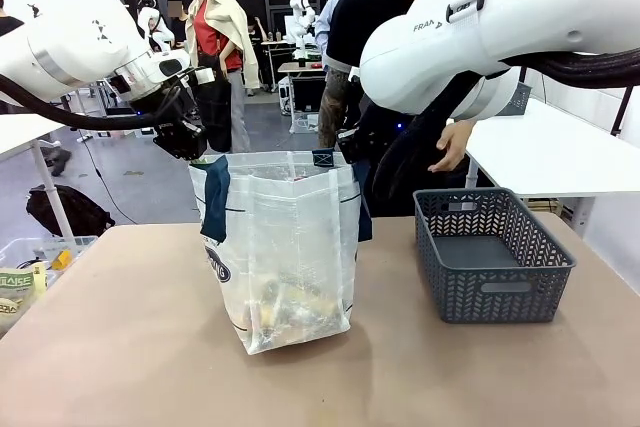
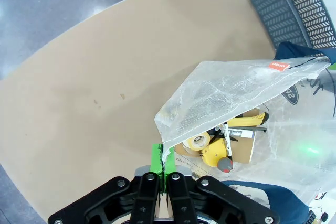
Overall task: Transfer purchased items from the store into the shopping bag.
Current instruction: Move the Reusable shopping bag to the right side of the table.
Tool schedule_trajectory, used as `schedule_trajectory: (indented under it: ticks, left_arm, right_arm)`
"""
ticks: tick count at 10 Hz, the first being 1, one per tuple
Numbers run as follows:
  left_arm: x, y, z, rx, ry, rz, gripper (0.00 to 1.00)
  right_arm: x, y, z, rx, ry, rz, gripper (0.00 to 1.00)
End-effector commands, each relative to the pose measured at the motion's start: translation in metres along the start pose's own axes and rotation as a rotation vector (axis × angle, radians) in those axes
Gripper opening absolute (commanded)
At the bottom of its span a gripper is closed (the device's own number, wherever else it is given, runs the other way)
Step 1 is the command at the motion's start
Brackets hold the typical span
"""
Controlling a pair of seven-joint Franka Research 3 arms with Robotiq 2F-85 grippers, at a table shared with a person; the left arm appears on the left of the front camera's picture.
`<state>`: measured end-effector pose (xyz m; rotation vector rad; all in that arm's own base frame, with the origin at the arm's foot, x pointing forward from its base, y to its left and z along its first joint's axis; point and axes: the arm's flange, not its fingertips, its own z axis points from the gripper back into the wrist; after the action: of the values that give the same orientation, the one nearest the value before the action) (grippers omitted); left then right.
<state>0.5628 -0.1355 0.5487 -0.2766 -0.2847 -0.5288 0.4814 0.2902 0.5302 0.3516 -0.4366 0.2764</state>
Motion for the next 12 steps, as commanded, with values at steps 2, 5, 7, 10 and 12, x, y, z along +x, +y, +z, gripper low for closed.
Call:
schedule_trajectory:
  ticks: [2,5,7,10,12]
  left_arm:
    - [-0.001,0.001,0.004,0.005,-0.004,0.017,0.00]
    - [0.014,-0.004,-0.012,-0.081,-0.011,-0.045,0.00]
    - [0.020,-0.002,-0.016,-0.147,-0.036,-0.022,0.00]
    - [0.022,0.000,-0.019,-0.239,-0.057,-0.041,0.00]
    - [0.026,0.003,-0.025,-0.327,-0.039,-0.078,0.00]
  right_arm:
    - [0.000,-0.003,0.002,0.008,-0.003,-0.004,0.00]
    - [-0.001,0.015,-0.008,0.027,0.082,0.122,0.00]
    - [-0.007,0.023,-0.005,0.074,0.137,0.269,0.00]
    - [-0.006,0.032,-0.010,0.150,0.211,0.458,0.00]
    - [0.000,0.033,-0.013,0.185,0.201,0.487,0.00]
